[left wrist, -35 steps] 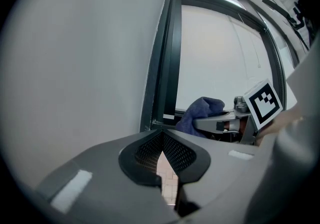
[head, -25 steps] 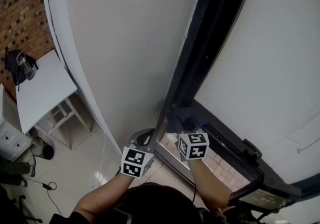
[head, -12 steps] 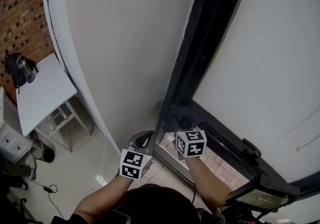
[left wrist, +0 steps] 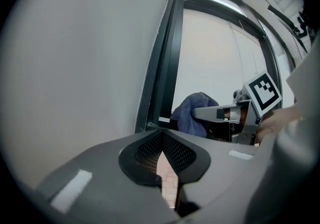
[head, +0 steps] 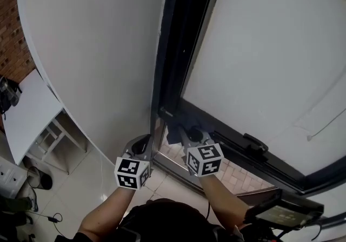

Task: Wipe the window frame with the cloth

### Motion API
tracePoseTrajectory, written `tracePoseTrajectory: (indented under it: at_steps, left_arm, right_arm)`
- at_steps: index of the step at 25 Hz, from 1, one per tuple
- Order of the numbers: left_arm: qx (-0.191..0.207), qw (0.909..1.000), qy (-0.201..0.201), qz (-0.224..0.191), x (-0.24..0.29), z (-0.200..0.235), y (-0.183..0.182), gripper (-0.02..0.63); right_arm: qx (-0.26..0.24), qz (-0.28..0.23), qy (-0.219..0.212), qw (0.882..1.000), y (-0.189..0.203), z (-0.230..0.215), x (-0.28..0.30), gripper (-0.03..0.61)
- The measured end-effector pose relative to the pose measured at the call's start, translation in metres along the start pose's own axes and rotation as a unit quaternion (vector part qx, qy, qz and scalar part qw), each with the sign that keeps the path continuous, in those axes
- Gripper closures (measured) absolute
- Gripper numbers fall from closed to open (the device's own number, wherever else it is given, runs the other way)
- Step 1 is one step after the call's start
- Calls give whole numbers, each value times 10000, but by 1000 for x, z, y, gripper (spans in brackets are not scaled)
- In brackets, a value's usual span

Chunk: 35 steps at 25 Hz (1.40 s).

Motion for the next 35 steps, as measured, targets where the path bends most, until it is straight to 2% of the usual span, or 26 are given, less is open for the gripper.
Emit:
tracePoseTrajectory:
  at_steps: [4,9,12,16,18,23,29,35]
  left_arm:
    - [-48,9993,369,-102,11,-16,-5,620]
    - [-88,9947,998,-237,38,-47,-16,620]
    - [-96,9893,1444,-199,47,-70,-17,620]
    - [159,9766,2145,-72,61,-109,-22,620]
    - [262,9723,2324,-27,65,-127,-24,620]
    - [445,9694,2415,-67,66,-178,-32,620]
    - [605,9709,2314,-102,59,-239,-41,620]
    - [814,9725,2172,-212,48,-298,-55,620]
  right_arm:
    - [94,-105,176,9997,-1,-12,-38,512]
    - [206,-306,682,9970,-8,-46,-97,512]
    - [252,-332,978,9943,-7,-62,-131,512]
    - [354,-352,1494,9875,-6,-82,-180,512]
    - [374,-429,1684,9841,-6,-91,-205,512]
    - [495,-605,1931,9781,1,-118,-265,512]
    - [625,-879,2227,9689,5,-153,-339,512]
    - [624,-1086,2329,9644,13,-171,-398,512]
Point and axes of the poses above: the fingertips, and each gripper's own axes: x forward along the fingers, z to its left, y out of its underside, the point moved 10 cm from there along -x, backward along the fingers, and after that the axes turned 6 degrees about y, right-handed, at the moved point
